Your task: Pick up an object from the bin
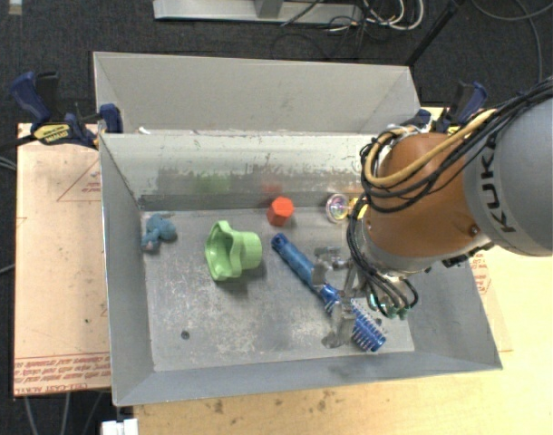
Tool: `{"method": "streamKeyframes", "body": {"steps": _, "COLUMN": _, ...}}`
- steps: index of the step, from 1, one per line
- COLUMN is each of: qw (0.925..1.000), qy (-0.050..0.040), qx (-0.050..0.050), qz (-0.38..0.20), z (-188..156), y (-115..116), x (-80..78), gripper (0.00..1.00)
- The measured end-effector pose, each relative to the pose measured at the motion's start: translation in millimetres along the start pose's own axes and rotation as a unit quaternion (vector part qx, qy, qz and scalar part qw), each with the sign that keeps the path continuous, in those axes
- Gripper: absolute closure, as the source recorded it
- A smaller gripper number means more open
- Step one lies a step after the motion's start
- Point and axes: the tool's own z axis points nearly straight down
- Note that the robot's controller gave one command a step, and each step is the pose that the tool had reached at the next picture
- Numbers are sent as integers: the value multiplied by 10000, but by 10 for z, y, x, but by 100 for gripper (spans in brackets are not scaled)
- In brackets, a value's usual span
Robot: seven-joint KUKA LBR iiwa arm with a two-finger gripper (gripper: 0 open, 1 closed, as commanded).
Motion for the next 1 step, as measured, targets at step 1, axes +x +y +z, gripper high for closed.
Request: {"method": "streamKeyframes", "body": {"steps": 1, "qw": 9999, "qy": -39, "qx": 11, "qz": 144, "z": 89, "y": -490, "x": -104, "gripper": 0}}
